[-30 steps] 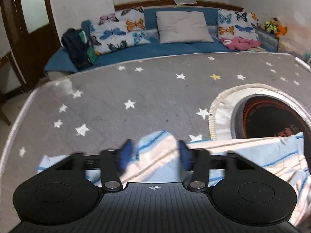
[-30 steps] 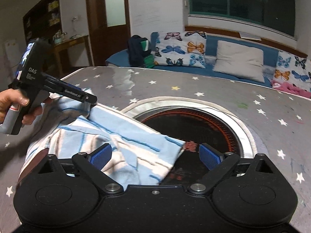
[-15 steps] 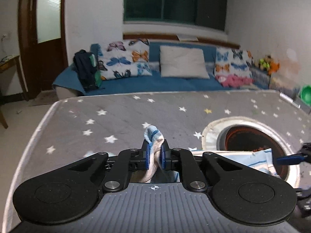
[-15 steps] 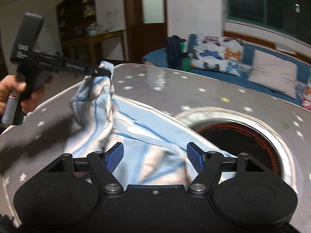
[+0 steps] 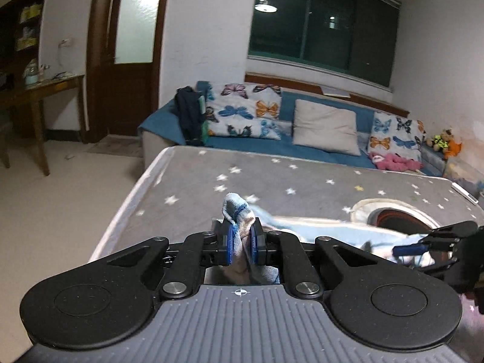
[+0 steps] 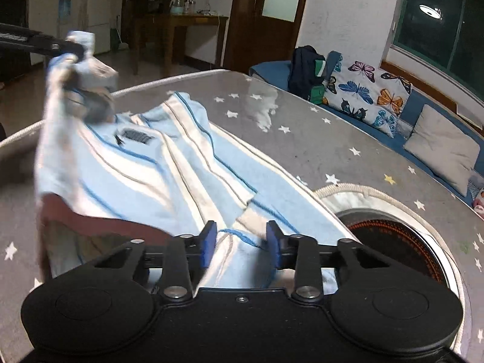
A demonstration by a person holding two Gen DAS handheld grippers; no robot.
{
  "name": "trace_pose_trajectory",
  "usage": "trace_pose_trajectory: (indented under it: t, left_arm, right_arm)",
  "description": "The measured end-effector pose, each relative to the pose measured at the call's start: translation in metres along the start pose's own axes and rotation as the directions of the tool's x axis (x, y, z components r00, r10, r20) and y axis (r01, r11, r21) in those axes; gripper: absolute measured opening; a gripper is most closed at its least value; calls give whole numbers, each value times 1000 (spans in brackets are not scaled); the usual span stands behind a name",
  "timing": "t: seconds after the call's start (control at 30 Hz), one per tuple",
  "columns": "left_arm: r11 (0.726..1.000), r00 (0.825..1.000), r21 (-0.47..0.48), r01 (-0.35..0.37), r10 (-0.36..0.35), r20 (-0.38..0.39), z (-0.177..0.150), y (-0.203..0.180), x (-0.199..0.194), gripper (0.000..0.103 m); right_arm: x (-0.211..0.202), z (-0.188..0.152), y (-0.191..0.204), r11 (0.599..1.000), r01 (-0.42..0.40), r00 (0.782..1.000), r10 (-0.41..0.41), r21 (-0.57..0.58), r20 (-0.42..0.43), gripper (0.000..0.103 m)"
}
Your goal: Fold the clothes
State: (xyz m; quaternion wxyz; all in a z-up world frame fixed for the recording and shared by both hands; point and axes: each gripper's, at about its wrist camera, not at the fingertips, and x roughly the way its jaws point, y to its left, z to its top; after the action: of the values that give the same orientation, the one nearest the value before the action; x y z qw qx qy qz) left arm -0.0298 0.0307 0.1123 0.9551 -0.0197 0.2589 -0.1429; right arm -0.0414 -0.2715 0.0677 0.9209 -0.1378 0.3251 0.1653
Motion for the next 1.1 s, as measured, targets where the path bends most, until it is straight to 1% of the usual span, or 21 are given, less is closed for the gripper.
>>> trace_pose_trajectory:
  t: [0.13, 0.2, 0.27, 0.3, 0.33, 0.37, 0.47, 0.5, 0.53, 0.57, 0.6, 0.63, 0.67, 0.73, 0.8, 0.9, 1.0, 1.07, 1.1]
  left_arm:
    - [999, 999, -29, -35, 34, -28, -14, 16, -13, 12]
    - [998, 998, -43, -52, 50, -43, -21, 24, -20, 12]
    - [996, 996, -57, -70, 67, -57, -28, 32, -26, 12]
    - [995, 996, -62, -74, 70, -62, -31, 36, -28, 12]
    - [994, 995, -73, -81, 76, -66, -43, 49, -29, 12]
    - [993, 994, -86, -87, 81, -70, -52, 59, -31, 12]
    - [990, 994, -108, -91, 83, -77, -59, 67, -37, 12]
    - [989, 993, -114, -94, 85, -79, -61, 69, -38, 12]
    - [989, 993, -117, -95, 86, -82, -63, 71, -40, 12]
    - [988, 993, -120, -96, 86, -85, -64, 73, -41, 12]
    - [988, 992, -122, -97, 87, -88, -66, 76, -42, 12]
    - [988, 992, -123, -97, 87, -91, -67, 76, -42, 12]
    - [988, 992, -122, -96, 85, -94, -67, 75, -41, 12]
    - [988, 992, -121, -95, 83, -100, -68, 74, -41, 12]
    - [989, 991, -119, -93, 80, -106, -69, 72, -40, 12]
    - [990, 991, -111, -86, 74, -113, -71, 71, -40, 12]
    - [991, 990, -104, -83, 70, -123, -74, 71, -44, 12]
    - [991, 989, -102, -85, 72, -130, -75, 72, -47, 12]
    - [991, 988, -101, -86, 72, -133, -75, 72, -49, 13]
  right_arm:
    - [-6, -5, 2, 1000, 18, 1000, -18, -18, -7, 31]
    - [-12, -6, 6, 1000, 0, 1000, 0, -29, 2, 31]
    - [-13, -4, 10, 999, -7, 1000, 8, -46, 5, 35]
    - [-11, -2, 15, 998, -7, 1000, 7, -69, 6, 42]
    - [-8, -2, 19, 997, -2, 1000, 2, -82, 4, 46]
    - [-6, -1, 22, 995, 2, 1000, -2, -97, -1, 47]
    - [12, 1, 28, 989, 24, 999, -30, -146, -36, 47]
    - [15, 0, 30, 986, 40, 998, -47, -159, -41, 43]
    - [18, -1, 31, 983, 56, 997, -65, -172, -46, 33]
    - [19, -1, 32, 981, 69, 996, -79, -181, -49, 27]
    - [18, -2, 29, 982, 74, 996, -82, -173, -42, 23]
    - [14, -1, 24, 986, 78, 996, -83, -147, -28, 17]
    - [7, -2, 20, 989, 86, 996, -89, -120, -14, 13]
    - [-6, -3, 15, 990, 107, 994, -107, -89, 9, 10]
    - [-34, -10, 5, 988, 150, 987, -149, -22, 52, 10]
    - [-72, -29, -5, 980, 184, 978, -191, 78, 79, 9]
    - [-100, -53, -12, 962, 218, 971, -230, 165, 62, 9]
    - [-116, -77, -14, 946, 233, 970, -242, 227, 13, 10]
    - [-118, -83, -16, 942, 235, 971, -240, 241, -8, 10]
